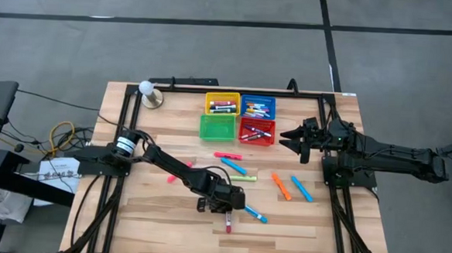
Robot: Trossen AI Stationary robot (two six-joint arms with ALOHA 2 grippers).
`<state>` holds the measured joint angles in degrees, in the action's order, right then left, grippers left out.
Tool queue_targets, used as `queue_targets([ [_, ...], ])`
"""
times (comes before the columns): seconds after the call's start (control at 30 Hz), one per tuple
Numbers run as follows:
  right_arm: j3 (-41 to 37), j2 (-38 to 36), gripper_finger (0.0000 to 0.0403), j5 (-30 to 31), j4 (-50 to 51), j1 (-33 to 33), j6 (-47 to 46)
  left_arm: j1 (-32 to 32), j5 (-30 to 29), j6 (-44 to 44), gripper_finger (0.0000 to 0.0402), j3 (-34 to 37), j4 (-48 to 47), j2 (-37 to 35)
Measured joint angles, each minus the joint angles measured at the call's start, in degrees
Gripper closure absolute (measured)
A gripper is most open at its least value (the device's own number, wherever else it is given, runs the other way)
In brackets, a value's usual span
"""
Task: Pick & Place Markers
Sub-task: Put the large red marker pen into the yellow bin
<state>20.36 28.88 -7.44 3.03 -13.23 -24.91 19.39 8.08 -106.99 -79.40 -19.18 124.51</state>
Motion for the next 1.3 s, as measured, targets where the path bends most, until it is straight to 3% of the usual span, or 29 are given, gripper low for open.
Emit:
queue_targets([
  [0.23,0.0,0.0,0.0225,0.0,0.0,0.0,0.0,-1.0,0.1,4.4,0.032,0.2,-0.2,-0.5],
  [0.43,0.0,0.0,0.0225,0.0,0.0,0.0,0.0,-2.0,-1.9,9.5,0.0332,0.5,-2.4,-3.4],
  [1.3,0.0,0.0,0.0225,0.0,0.0,0.0,-0.1,-5.9,-2.2,18.2,0.0327,0.5,-17.3,-29.1],
])
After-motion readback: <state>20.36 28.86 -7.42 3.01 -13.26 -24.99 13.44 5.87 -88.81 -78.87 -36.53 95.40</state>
